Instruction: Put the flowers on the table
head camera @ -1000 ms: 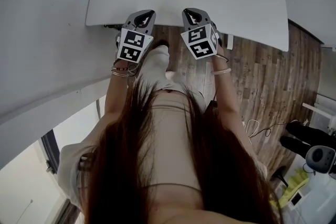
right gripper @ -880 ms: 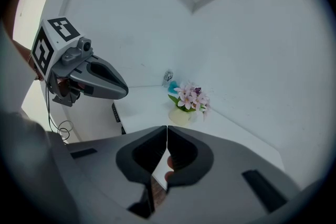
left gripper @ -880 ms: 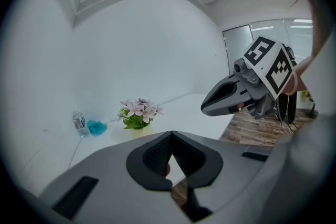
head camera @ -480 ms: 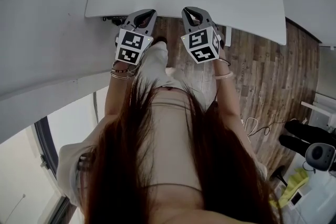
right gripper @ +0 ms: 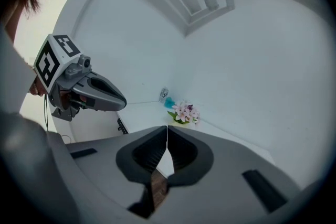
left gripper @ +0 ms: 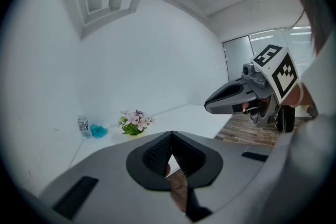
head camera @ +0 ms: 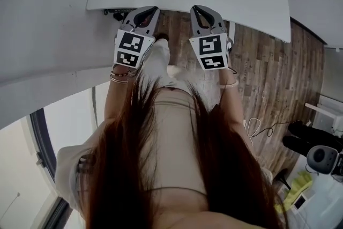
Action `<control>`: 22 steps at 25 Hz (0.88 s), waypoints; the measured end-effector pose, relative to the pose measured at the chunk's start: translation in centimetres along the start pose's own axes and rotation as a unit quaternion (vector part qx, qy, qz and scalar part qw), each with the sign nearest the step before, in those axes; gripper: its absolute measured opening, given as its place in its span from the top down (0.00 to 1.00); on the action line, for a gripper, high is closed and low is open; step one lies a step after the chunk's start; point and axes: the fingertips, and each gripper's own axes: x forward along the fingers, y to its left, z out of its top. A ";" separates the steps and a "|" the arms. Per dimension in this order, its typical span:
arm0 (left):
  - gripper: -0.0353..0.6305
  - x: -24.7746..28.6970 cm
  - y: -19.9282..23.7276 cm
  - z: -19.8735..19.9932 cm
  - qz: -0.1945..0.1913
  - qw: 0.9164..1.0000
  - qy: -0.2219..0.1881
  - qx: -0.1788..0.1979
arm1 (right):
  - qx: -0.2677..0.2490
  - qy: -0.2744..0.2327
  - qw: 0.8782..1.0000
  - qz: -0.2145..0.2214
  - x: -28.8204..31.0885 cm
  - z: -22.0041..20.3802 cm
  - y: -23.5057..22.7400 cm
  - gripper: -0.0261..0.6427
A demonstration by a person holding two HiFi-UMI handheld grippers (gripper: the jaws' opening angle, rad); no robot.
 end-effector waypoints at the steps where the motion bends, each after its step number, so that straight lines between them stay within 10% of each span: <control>1: 0.94 -0.3 -0.4 0.4 0.000 1.000 -0.002 -0.001 | 0.006 -0.006 1.000 0.000 -0.4 0.2 0.0 0.92; 22: 0.94 -2.9 -3.3 4.1 -0.005 0.999 -0.031 -0.011 | 0.017 -0.041 0.998 -0.043 -5.1 1.3 -0.7 0.92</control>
